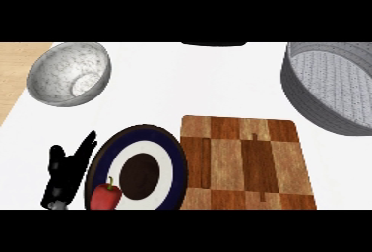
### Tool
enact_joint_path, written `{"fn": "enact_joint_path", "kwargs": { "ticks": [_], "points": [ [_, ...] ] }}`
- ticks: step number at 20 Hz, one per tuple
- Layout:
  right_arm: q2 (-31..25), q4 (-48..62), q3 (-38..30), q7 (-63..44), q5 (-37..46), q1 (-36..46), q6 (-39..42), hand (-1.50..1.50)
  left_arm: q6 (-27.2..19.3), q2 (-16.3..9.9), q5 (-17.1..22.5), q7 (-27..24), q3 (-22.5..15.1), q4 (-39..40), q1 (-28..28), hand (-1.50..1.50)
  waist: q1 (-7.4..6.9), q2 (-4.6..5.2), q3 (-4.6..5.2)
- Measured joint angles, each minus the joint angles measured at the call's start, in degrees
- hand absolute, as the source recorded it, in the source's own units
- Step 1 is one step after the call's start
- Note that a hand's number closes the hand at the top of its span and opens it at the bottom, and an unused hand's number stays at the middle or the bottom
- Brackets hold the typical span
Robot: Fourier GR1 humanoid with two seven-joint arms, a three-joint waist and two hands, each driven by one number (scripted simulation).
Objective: Pick the pear from the cutting board and place it in the basket
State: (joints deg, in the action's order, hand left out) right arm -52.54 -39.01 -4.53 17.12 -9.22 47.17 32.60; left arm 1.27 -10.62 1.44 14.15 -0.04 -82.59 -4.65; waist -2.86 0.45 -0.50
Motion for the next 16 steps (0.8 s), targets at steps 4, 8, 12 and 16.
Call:
{"fn": "enact_joint_path", "kwargs": {
  "ticks": [4,8,12,16],
  "points": [
    [1.9,6.9,0.5,4.2,3.2,2.7,0.1,1.5,0.4,0.0,0.3,0.9,0.3,0.4,0.7,0.0,0.05,0.07,-0.05],
    [1.9,11.5,1.6,7.9,7.7,3.6,-4.7,1.5,0.9,-0.2,0.3,0.6,0.4,0.0,0.4,0.0,-0.21,0.24,-0.09],
    [1.3,14.5,3.7,12.2,13.1,4.2,-9.9,-1.5,1.5,-0.6,0.5,0.7,0.6,-0.4,0.2,0.0,-0.49,0.42,-0.11],
    [0.6,17.6,5.1,18.0,16.9,5.1,-12.6,-1.5,0.4,0.4,-0.5,0.5,0.1,-0.3,0.6,0.0,-0.7,0.62,-0.13]
  ]
}}
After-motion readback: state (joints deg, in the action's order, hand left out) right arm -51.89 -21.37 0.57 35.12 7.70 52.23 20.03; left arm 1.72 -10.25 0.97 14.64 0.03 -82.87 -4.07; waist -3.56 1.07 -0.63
